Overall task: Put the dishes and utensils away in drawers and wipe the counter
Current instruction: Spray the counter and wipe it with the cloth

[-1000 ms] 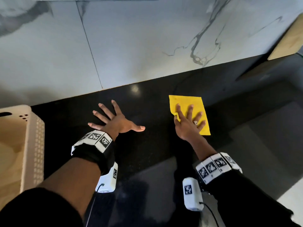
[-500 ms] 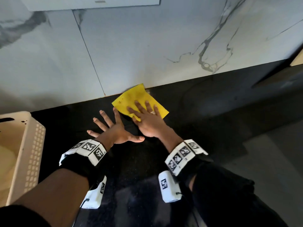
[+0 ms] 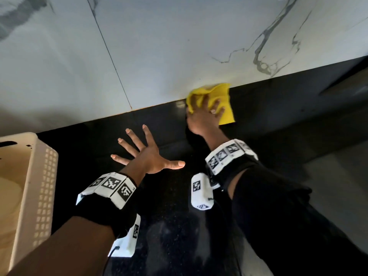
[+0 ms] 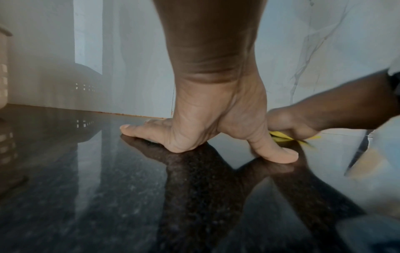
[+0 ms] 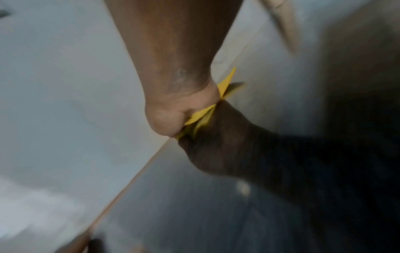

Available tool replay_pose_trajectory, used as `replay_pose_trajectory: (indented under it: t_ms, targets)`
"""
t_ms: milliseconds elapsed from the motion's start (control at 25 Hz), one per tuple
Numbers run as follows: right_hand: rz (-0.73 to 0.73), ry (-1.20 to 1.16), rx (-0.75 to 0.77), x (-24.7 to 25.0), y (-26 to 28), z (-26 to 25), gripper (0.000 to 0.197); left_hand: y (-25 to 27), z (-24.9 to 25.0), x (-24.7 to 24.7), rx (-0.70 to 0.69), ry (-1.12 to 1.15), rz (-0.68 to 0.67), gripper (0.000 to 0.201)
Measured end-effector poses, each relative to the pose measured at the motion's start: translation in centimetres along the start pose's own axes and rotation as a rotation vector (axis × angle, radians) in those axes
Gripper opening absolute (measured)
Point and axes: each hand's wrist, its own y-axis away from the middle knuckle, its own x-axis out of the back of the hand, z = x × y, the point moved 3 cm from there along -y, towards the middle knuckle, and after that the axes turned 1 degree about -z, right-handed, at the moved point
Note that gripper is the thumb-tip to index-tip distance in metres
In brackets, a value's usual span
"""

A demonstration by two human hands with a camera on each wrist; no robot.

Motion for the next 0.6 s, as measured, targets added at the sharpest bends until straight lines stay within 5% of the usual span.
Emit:
replay_pose_trajectory:
  t_ms: [120, 240, 440, 600]
  targets:
    - [-0.098, 0.088, 0.294, -1.2, 3.8, -1.3, 0.051, -0.1, 0.0, 0.0, 0.021, -0.012, 0.015, 0.164]
    - [-0.136, 0.138, 0.474, -1.1, 8.1, 4.8, 0.051, 0.2, 0.0, 0.1, 0.012, -0.011, 0.02, 0.166]
    - [0.037, -0.095, -0.044, 2.1, 10.6, 16.5, 0.047, 0.6, -0.2, -0.1, -0.024, -0.018, 0.121, 0.162]
    - [0.08, 0.03, -0.175, -3.2, 17.7, 10.5, 0.053, 2.7, -3.0, -1.3, -0.186, 0.189, 0.373, 0.119]
